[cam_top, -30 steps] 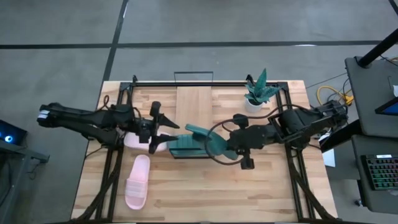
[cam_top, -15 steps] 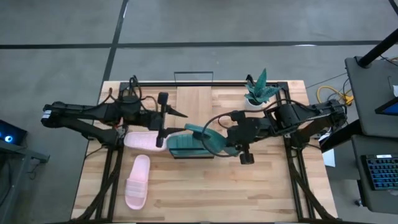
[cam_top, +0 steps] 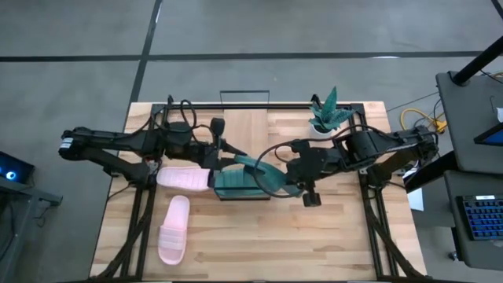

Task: Pick and place slides into the shelf
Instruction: Put the green slipper on the shelf

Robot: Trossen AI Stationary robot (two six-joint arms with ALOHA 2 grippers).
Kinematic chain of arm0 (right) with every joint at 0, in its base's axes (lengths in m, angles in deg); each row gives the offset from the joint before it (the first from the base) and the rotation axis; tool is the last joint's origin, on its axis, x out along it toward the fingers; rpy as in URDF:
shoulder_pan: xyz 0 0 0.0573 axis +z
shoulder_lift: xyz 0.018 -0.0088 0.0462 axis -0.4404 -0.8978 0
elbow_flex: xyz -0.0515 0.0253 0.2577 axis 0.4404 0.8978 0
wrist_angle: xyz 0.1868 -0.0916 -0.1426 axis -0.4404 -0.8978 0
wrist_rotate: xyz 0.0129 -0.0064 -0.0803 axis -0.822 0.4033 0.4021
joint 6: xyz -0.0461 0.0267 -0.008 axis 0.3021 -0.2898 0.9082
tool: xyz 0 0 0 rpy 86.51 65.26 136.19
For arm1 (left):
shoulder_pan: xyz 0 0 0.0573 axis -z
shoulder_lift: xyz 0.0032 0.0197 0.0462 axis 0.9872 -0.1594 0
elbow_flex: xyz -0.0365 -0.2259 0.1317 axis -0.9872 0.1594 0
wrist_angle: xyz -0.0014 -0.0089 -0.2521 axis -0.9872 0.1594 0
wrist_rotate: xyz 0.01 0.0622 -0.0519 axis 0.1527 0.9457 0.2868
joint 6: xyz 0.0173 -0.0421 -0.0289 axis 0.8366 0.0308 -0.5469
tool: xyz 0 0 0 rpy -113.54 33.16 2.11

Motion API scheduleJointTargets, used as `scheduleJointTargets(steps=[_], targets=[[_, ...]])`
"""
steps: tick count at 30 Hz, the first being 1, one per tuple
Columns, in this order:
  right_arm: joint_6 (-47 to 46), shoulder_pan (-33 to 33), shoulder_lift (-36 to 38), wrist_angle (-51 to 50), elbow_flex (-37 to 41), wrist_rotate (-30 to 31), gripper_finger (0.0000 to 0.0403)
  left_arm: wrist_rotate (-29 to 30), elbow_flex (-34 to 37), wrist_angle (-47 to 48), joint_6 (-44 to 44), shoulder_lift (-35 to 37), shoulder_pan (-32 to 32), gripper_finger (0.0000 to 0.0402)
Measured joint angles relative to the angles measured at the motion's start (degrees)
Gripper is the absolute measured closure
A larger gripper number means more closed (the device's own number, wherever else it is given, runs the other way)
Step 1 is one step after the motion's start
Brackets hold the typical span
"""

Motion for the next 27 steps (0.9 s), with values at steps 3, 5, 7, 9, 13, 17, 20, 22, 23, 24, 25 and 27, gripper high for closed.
scheduleJointTargets(steps=[3, 5, 7, 9, 13, 17, 20, 22, 23, 24, 25, 27], targets=[[0.5, 0.0, 0.0, 0.5, 0.0, 0.6, 0.0348, 0.5, 0.0, 0.0, 0.1, 0.5, -0.3, 0.0377], [2.0, 0.0, 0.0, 1.5, 0.0, 1.0, 0.0331, 4.3, 0.0, 0.0, -1.1, 1.5, -0.3, 0.0377], [5.8, -0.1, 0.0, 2.6, -0.1, 2.5, 0.0295, 9.8, 0.0, 0.3, -4.3, 2.7, -0.2, 0.0377], [8.5, -0.2, 0.2, 2.8, -0.1, 6.8, 0.0256, 12.4, 0.0, 1.7, -7.0, 4.3, -0.6, 0.0377], [12.6, 0.2, 0.8, 3.8, -0.1, 19.0, 0.0197, 15.3, 0.1, 4.9, -11.3, 8.2, -1.0, 0.0377], [17.7, 0.0, 1.3, 7.8, -0.1, 24.8, 0.0167, 18.8, 0.2, 7.7, -19.8, 11.2, -1.3, 0.0377], [24.4, 0.1, 1.2, 11.7, -0.1, 25.1, 0.0162, 22.9, 0.4, 9.1, -29.4, 12.5, -2.4, 0.0377], [31.2, 0.4, 0.6, 14.1, -0.1, 25.1, 0.0164, 23.0, 0.4, 10.0, -36.1, 12.9, -3.3, 0.0377], [34.9, 0.6, 0.2, 15.1, -0.1, 25.1, 0.0167, 23.1, 0.4, 10.4, -38.7, 12.9, -3.6, 0.0377], [38.9, 0.6, -0.3, 15.8, -0.1, 25.1, 0.017, 23.2, 0.4, 10.8, -40.3, 12.9, -3.8, 0.0377], [42.8, 0.8, -0.9, 16.9, -0.1, 25.2, 0.0174, 23.3, 0.4, 11.1, -40.9, 12.7, -4.1, 0.0377], [49.9, 1.2, -2.1, 20.0, -0.1, 27.3, 0.018, 23.2, 0.5, 11.9, -42.2, 12.2, -4.5, 0.0377]])
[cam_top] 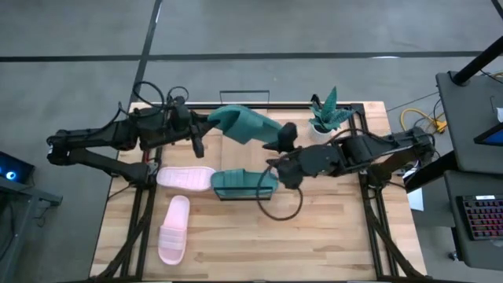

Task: Pick and place slides into the shelf
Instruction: Put the green slipper on the shelf

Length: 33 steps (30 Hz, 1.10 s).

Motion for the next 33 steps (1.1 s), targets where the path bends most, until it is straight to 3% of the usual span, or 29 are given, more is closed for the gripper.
scheduleJointTargets(steps=[7, 14, 22, 28, 33], targets=[[22.5, 0.5, -4.9, 5.1, 0.0, 12.4, 0.0196, -4.5, 0.2, 1.8, -5.6, -2.1, -1.1, 0.0377], [26.2, 0.8, -7.3, 5.4, 0.1, 21.7, 0.0198, -6.2, 0.2, 1.4, -6.1, -0.8, -1.1, 0.0377], [28.1, 0.9, -7.3, 9.3, 0.1, 21.5, 0.0198, -9.9, 0.2, 1.2, -7.6, -0.4, -1.1, 0.0377], [36.2, 0.9, -7.6, 16.7, 0.1, 20.9, 0.0198, -13.1, 0.2, -0.6, -8.5, -1.2, -1.1, 0.0378], [36.8, 0.6, -7.7, 19.3, 0.1, 17.8, 0.0197, -14.3, 0.1, -1.5, -8.7, -1.6, -1.1, 0.0378]])
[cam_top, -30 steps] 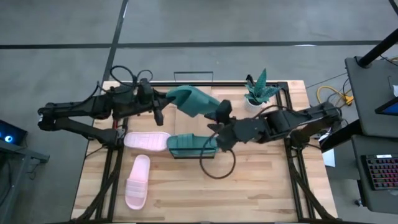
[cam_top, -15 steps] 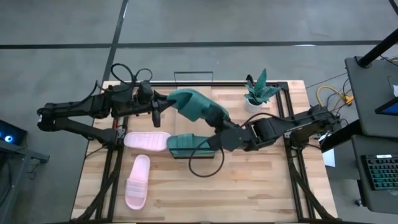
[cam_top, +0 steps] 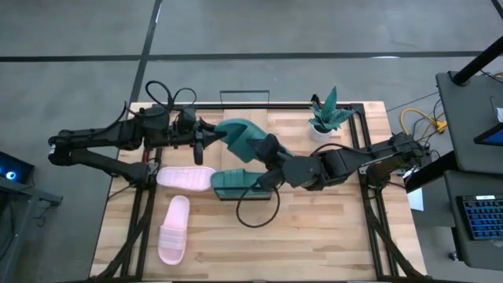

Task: Pick and place slides into the shelf
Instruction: Put the green slipper on the shelf

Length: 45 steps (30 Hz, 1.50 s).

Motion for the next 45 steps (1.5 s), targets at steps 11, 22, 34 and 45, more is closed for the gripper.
scheduleJointTargets(steps=[11, 22, 34, 45], targets=[[-4.7, 0.0, -0.5, 0.3, 0.0, -2.6, 0.0221, 0.4, 0.0, -0.5, 1.7, -0.6, -0.7, 0.0378], [-7.0, -0.3, -0.2, 1.1, 0.0, -2.7, 0.0384, 0.8, 0.0, -2.7, 15.4, -1.0, -1.1, 0.0308], [-26.9, -6.1, 7.8, -13.7, 0.0, -22.1, 0.0393, -2.1, 0.1, -3.5, 52.6, -0.7, -1.0, 0.027], [-34.4, -19.1, 11.0, -18.5, 0.0, -44.7, 0.0394, 3.5, 0.1, -5.2, 66.2, -2.6, -1.8, 0.0269]])
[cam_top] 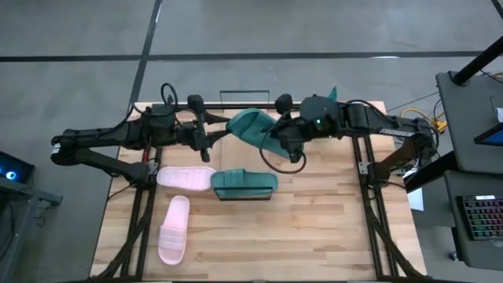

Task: Pick and place slides into the shelf
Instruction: Put the green slipper on the shelf

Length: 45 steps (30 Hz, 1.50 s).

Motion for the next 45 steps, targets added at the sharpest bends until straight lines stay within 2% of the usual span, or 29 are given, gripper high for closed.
scheduleJointTargets(steps=[7, 11, 15, 22, 30, 36, 40, 45], targets=[[0.2, 0.2, 0.2, -4.8, -0.1, -0.1, 0.0394, 8.5, -0.1, -0.4, 3.1, 2.2, -2.2, 0.027], [1.0, -0.4, 0.4, -5.9, 0.0, -1.6, 0.0394, 8.9, 0.1, 0.2, 4.6, 2.8, -2.3, 0.027], [3.9, -2.3, 0.4, -5.8, 0.0, -9.8, 0.0394, 7.1, 0.1, 1.6, 4.3, 3.0, -2.3, 0.0269], [6.2, -10.3, 0.1, -2.8, 0.0, -29.5, 0.0394, -7.5, 0.2, 6.6, 4.1, 2.7, -2.3, 0.0269], [10.9, -17.4, 0.1, -0.9, 1.4, -45.9, 0.0394, -7.7, 0.2, 9.0, 3.3, 2.3, -2.3, 0.0269], [11.5, -21.5, 0.0, 6.5, 6.9, -50.1, 0.0394, -9.5, 0.4, 9.9, 3.0, 0.5, -2.3, 0.0269], [11.3, -23.3, -0.3, 8.2, 8.7, -53.8, 0.0394, -9.2, 0.5, 8.3, 7.1, -1.9, -2.3, 0.0269], [9.6, -23.9, -0.4, 8.8, 8.6, -54.7, 0.0394, -7.1, 0.5, 4.8, 12.8, -4.5, -2.3, 0.0269]])
